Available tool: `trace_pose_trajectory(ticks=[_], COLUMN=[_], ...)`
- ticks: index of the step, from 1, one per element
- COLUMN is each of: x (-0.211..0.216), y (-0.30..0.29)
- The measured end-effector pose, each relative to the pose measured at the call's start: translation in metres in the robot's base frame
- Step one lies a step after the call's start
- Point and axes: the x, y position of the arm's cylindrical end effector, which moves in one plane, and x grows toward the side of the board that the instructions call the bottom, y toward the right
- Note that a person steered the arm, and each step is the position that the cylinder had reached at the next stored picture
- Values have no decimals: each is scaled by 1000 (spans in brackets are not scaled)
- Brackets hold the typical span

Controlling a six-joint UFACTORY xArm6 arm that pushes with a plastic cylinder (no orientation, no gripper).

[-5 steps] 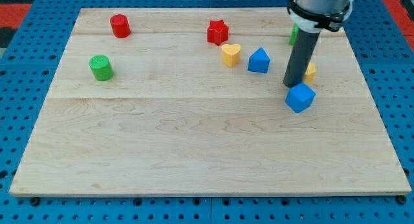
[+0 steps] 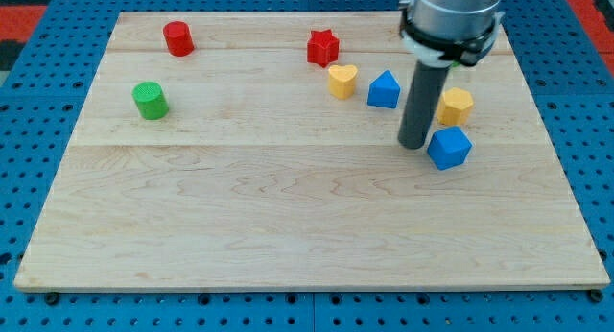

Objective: Push the blue cube to the left side of the board

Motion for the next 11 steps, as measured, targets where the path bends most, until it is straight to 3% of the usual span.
trace_pose_trajectory(ticks=[2,3,5,6,7,9,10,11], x=[2,2,103,103,56,16,13,80], y=[-87,-47,37,77,81,103,99,45])
